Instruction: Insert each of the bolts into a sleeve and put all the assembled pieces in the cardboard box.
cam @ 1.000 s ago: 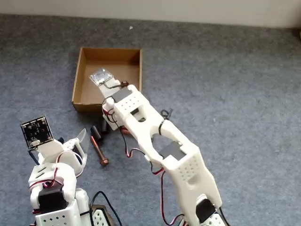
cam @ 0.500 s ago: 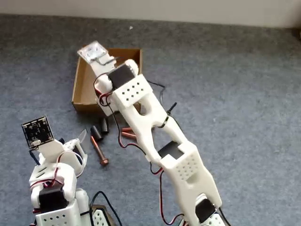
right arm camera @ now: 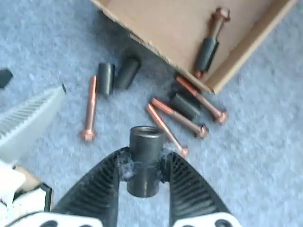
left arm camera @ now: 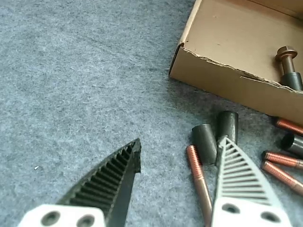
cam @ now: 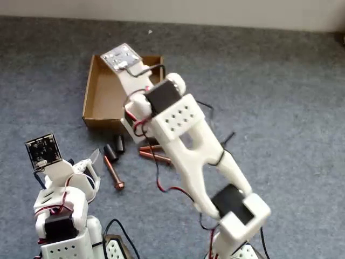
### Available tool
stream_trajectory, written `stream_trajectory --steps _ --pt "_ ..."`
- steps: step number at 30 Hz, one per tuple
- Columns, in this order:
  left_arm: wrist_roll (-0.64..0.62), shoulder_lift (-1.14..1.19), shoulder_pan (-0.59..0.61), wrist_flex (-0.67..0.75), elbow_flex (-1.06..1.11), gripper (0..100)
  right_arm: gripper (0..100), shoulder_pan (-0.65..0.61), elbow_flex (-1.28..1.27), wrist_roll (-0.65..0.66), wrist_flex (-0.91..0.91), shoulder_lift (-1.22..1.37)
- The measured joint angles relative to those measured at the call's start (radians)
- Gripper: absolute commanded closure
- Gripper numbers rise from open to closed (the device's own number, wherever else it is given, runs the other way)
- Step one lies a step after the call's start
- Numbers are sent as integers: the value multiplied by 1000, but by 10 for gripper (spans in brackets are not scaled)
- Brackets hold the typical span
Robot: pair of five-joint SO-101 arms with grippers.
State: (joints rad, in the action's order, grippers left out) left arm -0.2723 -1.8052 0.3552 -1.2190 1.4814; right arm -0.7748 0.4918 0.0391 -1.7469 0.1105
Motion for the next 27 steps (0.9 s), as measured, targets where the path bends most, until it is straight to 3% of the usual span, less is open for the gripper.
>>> stream_trajectory --steps 6,12,20,27 --pt "8 0 0 0 0 729 995 26 -367 0 23 -318" --pt "207 0 -3 49 0 730 995 163 -769 0 226 -621" --pt "358 -3 -160 52 -81 765 995 354 -1303 0 548 -878" --pt "457 8 -296 5 -206 762 995 489 -1560 -29 825 -907"
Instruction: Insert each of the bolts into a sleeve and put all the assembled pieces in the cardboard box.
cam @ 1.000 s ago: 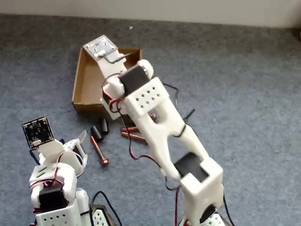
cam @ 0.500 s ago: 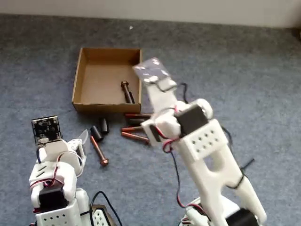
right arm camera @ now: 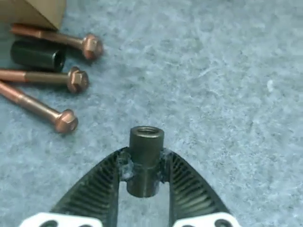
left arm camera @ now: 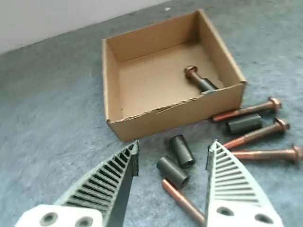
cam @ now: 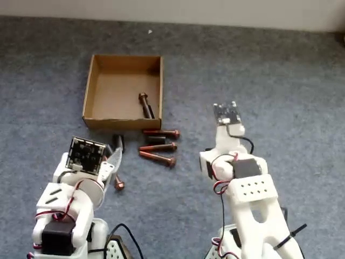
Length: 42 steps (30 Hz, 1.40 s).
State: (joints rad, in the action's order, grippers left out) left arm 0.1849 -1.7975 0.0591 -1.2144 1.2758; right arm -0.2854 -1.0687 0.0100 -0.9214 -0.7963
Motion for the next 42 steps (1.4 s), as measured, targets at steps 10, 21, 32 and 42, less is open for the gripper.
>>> stream_trajectory --steps 10,21,32,42 --pt "196 531 -164 -23 -311 761 995 190 -61 -132 209 0" --pt "571 1223 -356 -23 -542 761 995 328 -61 -161 233 0" --pt "680 1593 -445 26 -730 761 995 345 -61 -161 233 0" --pt "680 1791 -494 43 -841 761 995 345 -61 -161 233 0"
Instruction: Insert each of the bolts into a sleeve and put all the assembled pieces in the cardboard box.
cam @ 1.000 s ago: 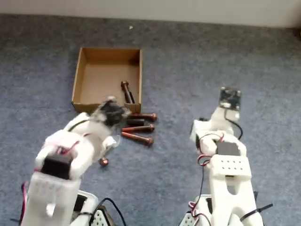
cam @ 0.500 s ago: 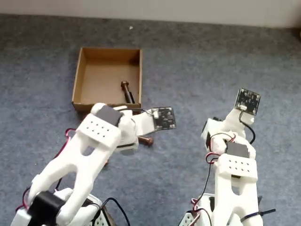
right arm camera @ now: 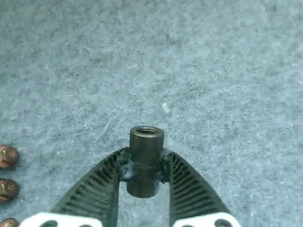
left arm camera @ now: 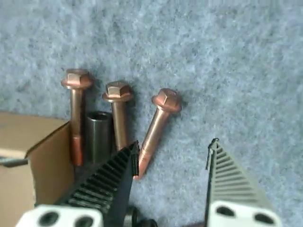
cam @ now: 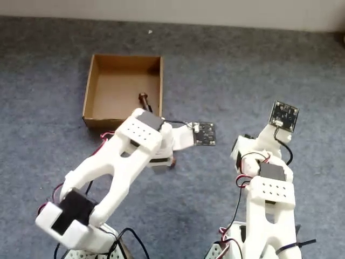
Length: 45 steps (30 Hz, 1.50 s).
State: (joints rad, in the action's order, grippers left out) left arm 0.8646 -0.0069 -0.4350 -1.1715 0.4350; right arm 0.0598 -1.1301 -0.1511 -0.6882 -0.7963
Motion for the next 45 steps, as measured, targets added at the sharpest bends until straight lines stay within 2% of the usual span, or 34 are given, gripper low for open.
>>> stream_trajectory --steps 15,23,29,37,45 --pt "3 318 -6 41 -183 768 995 0 0 0 0 0" --pt "6 370 -14 35 -212 970 995 0 0 0 0 0" --pt "3 370 -14 40 -215 994 995 0 0 0 0 0" --pt "-3 322 -14 -48 -218 994 995 0 0 0 0 0" --pt "-196 18 -11 -77 -121 994 995 0 0 0 -54 -63"
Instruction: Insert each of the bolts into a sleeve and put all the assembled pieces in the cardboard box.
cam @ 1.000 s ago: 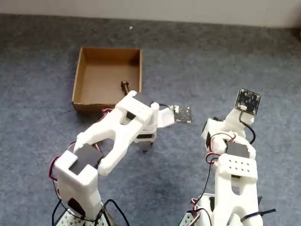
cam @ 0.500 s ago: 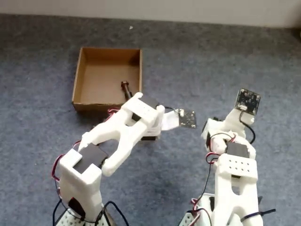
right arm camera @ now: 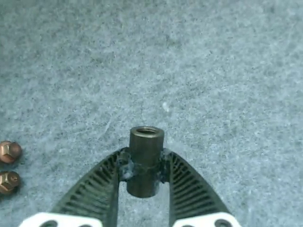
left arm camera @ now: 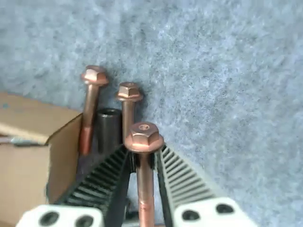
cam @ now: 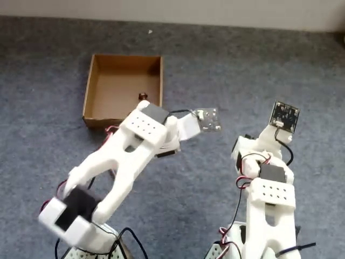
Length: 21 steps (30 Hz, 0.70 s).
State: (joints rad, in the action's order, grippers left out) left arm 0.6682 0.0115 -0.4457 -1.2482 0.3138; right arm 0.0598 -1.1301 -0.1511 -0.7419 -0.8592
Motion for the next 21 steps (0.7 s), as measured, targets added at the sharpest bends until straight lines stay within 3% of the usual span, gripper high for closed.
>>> stream_trajectory --steps 6,14,21 --pt "-146 -284 5 0 124 994 995 -20 0 0 -69 -244" --pt "-342 -669 5 -2 258 994 995 -201 -44 58 -115 -555" --pt "-506 -988 5 43 377 994 995 -353 -74 64 -115 -623"
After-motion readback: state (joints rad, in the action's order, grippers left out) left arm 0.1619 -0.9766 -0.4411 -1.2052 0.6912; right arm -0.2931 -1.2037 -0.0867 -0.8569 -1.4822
